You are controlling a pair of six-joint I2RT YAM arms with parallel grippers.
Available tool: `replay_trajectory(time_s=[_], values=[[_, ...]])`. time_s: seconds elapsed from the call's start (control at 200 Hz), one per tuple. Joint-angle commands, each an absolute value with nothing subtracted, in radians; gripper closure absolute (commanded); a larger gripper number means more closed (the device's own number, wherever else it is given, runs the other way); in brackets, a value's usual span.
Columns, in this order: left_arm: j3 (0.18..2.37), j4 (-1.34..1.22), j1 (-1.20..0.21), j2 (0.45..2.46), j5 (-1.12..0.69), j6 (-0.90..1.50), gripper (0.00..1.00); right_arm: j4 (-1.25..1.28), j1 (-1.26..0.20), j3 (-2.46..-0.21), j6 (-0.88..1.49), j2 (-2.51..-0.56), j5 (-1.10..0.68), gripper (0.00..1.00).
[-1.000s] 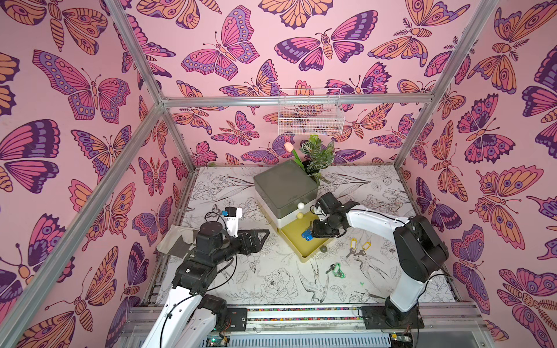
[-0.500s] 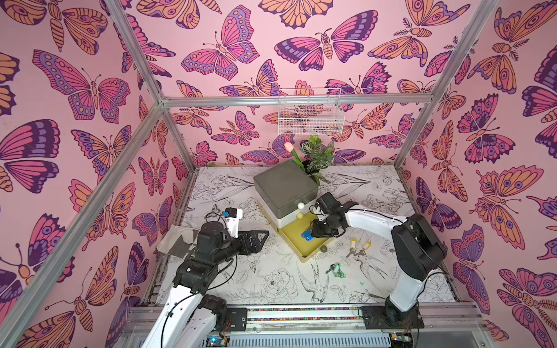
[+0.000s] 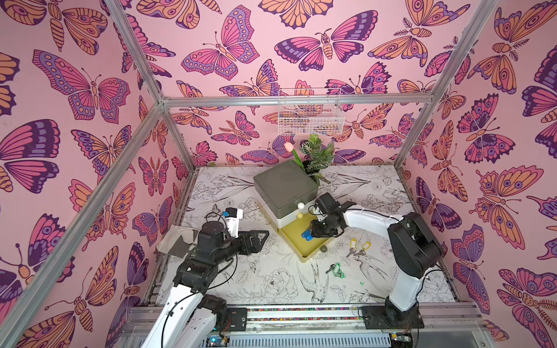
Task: Take the keys out of the drawer
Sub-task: Pick up the key from the drawer.
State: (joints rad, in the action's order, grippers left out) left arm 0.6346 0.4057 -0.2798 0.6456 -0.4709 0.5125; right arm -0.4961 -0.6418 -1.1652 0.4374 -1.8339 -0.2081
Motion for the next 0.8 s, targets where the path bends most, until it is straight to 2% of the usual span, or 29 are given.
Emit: replay_trajectory(time_s=[0.0, 0.33, 0.606, 0.796], values=[[0.619, 0.424, -0.273, 0.65, -0.471, 0.498, 0.01, -0.478, -0.64, -1.175, 0.435, -1.842, -0.168, 0.66], [0.627, 0.425, -0.272, 0.668, -0.472, 0.499, 0.01, -0.463, -0.64, -1.18, 0.419, -1.859, -0.15, 0.61], [0.63, 0.425, -0.272, 0.689, -0.474, 0.5, 0.01, -0.439, -0.64, -1.188, 0.418, -1.891, -0.15, 0.64], [0.631, 0.425, -0.272, 0.698, -0.474, 0.5, 0.01, -0.427, -0.64, -1.194, 0.413, -1.9, -0.142, 0.71]])
